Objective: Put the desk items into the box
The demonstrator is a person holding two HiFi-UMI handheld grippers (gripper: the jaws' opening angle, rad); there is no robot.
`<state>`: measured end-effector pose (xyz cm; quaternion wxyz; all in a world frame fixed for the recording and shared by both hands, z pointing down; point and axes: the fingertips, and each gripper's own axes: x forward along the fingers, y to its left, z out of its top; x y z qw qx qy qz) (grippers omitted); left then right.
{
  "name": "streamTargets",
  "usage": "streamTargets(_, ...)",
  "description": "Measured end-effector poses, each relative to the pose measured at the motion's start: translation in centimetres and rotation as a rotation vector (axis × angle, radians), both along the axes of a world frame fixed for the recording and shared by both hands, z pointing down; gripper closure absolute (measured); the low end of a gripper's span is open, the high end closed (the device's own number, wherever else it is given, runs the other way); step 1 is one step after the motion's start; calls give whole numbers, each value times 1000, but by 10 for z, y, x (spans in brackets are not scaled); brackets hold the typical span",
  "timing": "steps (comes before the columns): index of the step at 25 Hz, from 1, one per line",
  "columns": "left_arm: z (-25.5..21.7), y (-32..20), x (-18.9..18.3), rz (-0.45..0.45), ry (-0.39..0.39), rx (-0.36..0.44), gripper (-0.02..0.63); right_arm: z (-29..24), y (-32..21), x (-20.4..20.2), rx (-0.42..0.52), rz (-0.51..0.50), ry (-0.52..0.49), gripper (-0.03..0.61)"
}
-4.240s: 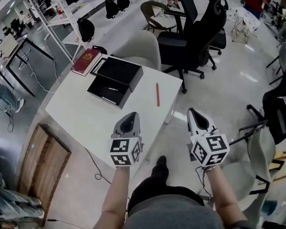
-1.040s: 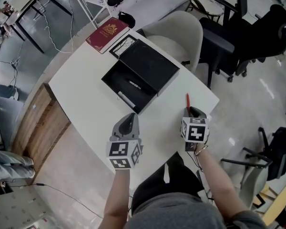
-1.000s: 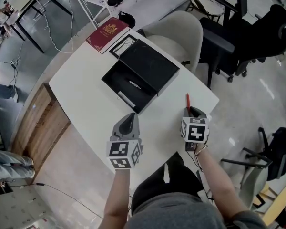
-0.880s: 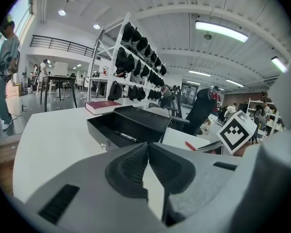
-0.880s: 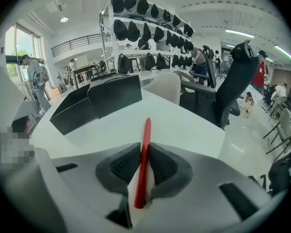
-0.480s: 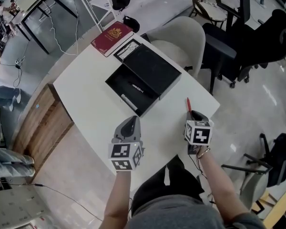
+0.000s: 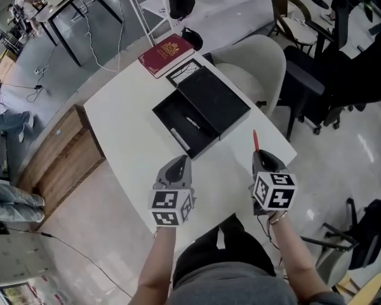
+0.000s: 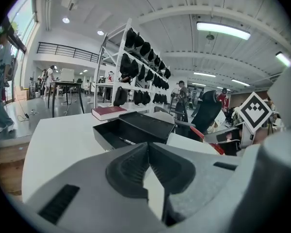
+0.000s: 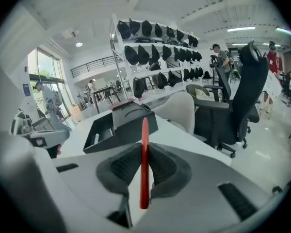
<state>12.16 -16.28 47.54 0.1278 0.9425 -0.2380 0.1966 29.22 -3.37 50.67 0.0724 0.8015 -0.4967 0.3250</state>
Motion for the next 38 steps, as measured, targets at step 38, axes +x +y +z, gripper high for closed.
streamTargets(38, -40, -36, -97, -430, 22, 113, 606, -95, -148, -70, 238, -537, 68, 525)
